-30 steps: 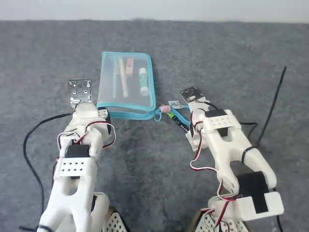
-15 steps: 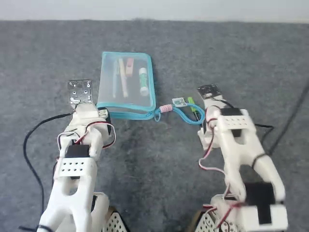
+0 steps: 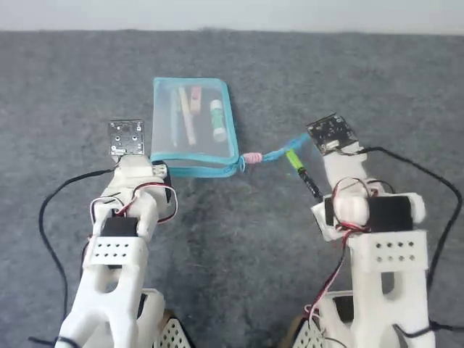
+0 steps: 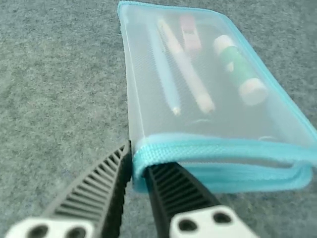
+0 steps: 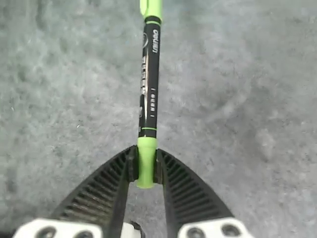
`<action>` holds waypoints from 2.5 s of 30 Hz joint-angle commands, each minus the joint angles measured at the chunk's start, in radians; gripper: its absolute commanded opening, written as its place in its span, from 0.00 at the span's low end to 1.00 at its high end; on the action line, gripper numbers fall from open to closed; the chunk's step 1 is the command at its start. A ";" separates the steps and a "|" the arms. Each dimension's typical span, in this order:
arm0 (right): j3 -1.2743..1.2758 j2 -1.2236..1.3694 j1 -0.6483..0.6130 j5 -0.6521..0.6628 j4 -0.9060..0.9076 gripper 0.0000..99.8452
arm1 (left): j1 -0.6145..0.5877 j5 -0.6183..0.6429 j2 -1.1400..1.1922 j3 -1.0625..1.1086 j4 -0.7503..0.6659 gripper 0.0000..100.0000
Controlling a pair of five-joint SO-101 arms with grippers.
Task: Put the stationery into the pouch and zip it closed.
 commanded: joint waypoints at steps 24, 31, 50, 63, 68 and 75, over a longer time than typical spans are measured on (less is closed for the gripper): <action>-0.245 0.331 -0.406 -0.143 -0.102 0.01 | 0.072 -0.046 -0.008 -0.015 -0.037 0.01; -0.388 0.272 -0.383 -0.109 0.068 0.01 | 0.077 -0.046 -0.005 -0.015 -0.041 0.01; -0.529 0.151 -0.495 -0.133 0.136 0.01 | 0.077 -0.046 -0.005 -0.015 -0.041 0.01; -0.468 0.288 -0.495 -0.157 -0.021 0.01 | 0.077 -0.046 -0.003 -0.015 -0.041 0.01; -0.463 0.338 -0.493 -0.184 -0.067 0.01 | 0.077 -0.046 -0.003 -0.015 -0.041 0.01; -0.457 0.394 -0.493 -0.209 -0.105 0.01 | 0.077 -0.046 -0.005 -0.015 -0.041 0.01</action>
